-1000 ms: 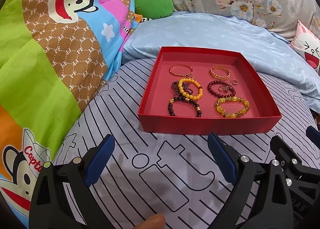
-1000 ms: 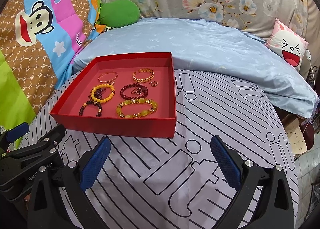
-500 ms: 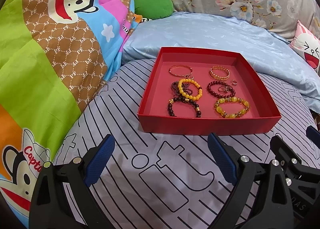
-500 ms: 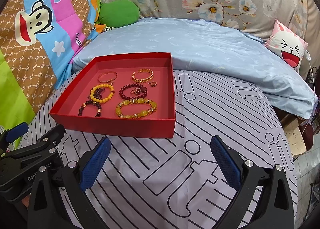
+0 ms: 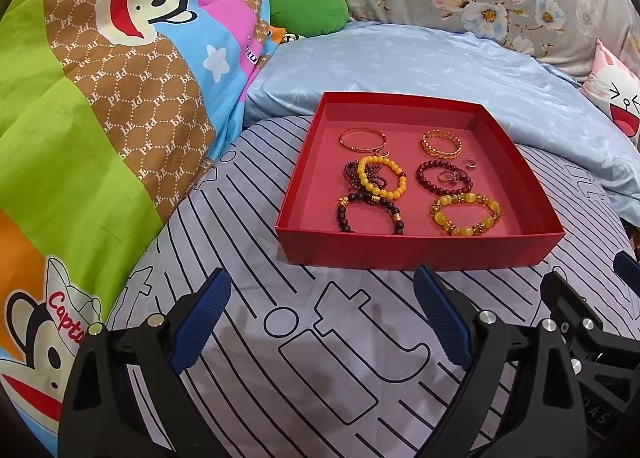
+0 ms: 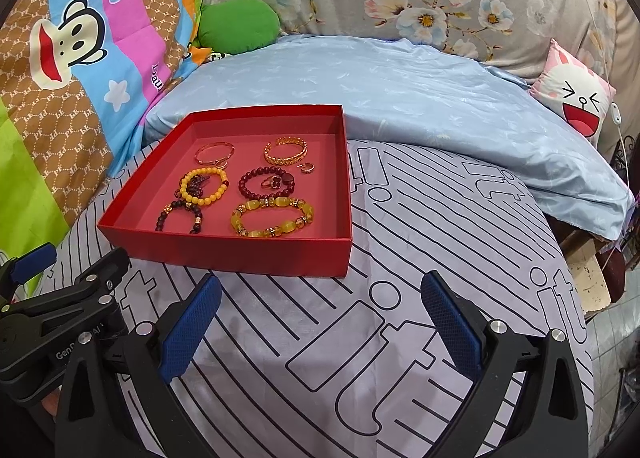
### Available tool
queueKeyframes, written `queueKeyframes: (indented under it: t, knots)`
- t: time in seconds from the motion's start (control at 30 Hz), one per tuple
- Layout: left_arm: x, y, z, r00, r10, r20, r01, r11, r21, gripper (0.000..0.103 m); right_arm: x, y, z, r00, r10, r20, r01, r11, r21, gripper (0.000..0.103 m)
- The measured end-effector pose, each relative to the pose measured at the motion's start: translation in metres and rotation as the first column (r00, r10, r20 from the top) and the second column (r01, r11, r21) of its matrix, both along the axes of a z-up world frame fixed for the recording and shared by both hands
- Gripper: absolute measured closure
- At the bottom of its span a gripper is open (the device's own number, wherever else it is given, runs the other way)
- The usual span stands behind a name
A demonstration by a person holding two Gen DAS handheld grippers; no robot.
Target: Organize jewelry
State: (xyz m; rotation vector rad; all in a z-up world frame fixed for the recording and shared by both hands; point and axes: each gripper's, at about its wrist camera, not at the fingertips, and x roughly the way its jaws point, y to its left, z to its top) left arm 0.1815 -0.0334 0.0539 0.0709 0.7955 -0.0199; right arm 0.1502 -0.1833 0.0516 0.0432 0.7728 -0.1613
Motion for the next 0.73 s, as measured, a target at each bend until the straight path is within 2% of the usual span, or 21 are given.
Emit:
queueKeyframes:
  t: [0.73]
  knots:
    - [0.0017,-0.0009,0.0025,1.0,-0.001,-0.011,0.001,1.0,-0.005,0.015,0.0001,-0.0039,0.0004,1.0,-0.002,0.002,0.002,1.0,0.002,0.007]
